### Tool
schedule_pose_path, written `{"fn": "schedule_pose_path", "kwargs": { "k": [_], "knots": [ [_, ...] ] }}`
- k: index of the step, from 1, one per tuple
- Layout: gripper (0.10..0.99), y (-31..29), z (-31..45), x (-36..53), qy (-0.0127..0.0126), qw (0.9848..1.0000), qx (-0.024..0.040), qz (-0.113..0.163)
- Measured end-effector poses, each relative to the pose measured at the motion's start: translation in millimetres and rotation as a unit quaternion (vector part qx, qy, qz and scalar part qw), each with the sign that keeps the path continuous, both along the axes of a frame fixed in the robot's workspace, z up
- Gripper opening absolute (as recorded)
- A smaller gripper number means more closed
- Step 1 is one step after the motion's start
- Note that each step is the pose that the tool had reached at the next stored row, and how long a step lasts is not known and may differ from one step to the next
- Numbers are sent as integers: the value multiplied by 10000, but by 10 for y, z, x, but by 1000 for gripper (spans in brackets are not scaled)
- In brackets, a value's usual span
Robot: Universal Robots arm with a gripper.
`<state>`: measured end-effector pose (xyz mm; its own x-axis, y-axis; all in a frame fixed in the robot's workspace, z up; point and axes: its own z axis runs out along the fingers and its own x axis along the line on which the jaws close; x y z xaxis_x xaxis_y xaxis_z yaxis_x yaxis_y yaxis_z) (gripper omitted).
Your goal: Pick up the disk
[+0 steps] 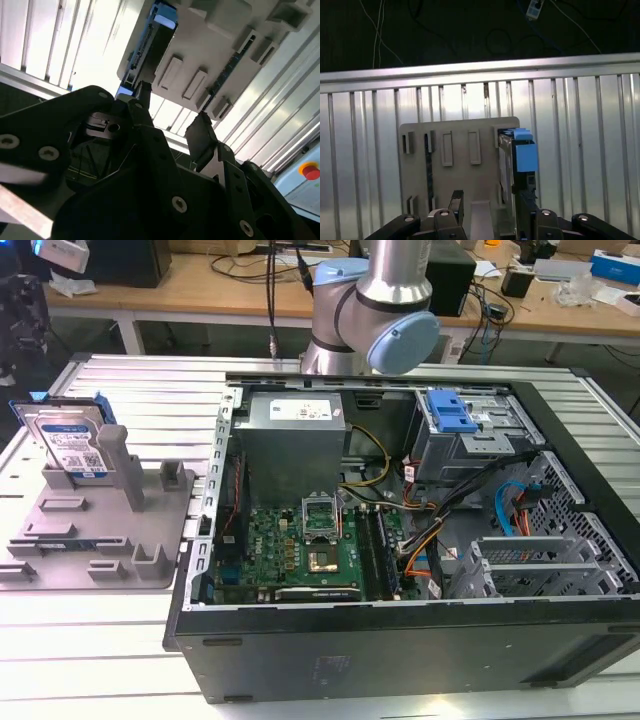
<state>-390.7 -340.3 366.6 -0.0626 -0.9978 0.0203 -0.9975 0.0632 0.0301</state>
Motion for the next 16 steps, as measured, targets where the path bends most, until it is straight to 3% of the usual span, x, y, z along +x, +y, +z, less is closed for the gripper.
{"fn": "schedule_pose_path", "kwargs": {
  "k": [1,8,12,16],
  "knots": [
    [557,84,-1,-7,-2,10000,-28,18],
    [557,244,-12,-52,-20,9999,-67,76],
    [557,247,-12,-53,-20,9999,-69,81],
    [557,248,-18,-54,-23,9987,-64,510]
  ]
}}
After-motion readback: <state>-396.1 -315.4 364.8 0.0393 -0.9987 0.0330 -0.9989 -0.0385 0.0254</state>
